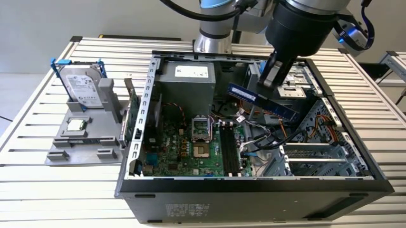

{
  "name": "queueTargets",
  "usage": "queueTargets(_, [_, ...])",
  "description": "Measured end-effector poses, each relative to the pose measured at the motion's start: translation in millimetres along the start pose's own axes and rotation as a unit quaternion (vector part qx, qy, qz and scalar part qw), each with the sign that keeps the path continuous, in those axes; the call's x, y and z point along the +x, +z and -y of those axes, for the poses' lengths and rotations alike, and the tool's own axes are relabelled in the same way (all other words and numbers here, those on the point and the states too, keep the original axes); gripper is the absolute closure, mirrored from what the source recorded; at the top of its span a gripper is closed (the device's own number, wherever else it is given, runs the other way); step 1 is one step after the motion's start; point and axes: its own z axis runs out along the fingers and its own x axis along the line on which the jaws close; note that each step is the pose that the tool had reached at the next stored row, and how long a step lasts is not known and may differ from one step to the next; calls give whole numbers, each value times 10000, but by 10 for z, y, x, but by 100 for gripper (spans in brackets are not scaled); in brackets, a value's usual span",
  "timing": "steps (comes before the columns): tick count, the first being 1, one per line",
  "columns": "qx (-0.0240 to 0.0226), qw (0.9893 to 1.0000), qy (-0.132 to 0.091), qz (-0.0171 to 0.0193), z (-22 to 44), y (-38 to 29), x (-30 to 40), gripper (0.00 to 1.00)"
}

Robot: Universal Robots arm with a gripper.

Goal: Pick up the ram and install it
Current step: 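Insert the ram into the slot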

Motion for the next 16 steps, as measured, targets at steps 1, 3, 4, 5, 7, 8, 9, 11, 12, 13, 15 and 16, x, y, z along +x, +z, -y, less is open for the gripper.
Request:
queueTargets(1, [0, 10000, 25, 1, 0, 0, 0, 100])
queueTargets(3, [0, 10000, 77, 4, 0, 0, 0, 100])
queueTargets(4, [1, 9999, 101, 4, 0, 0, 0, 100])
queueTargets(5, [1, 9999, 125, 6, 0, 0, 0, 100])
queueTargets(7, [1, 9999, 169, 8, 0, 0, 0, 100])
queueTargets(8, [1, 9998, 192, 9, 0, 0, 0, 100])
queueTargets(9, [1, 9998, 215, 10, 0, 0, 0, 100])
queueTargets(11, [2, 9996, 265, 13, 0, 0, 0, 100])
queueTargets(12, [2, 9996, 290, 14, 0, 0, 0, 100])
queueTargets(13, [2, 9995, 313, 15, 0, 0, 0, 100])
queueTargets(15, [2, 9993, 387, 18, 0, 0, 0, 100])
queueTargets(16, [3, 9992, 409, 19, 0, 0, 0, 100])
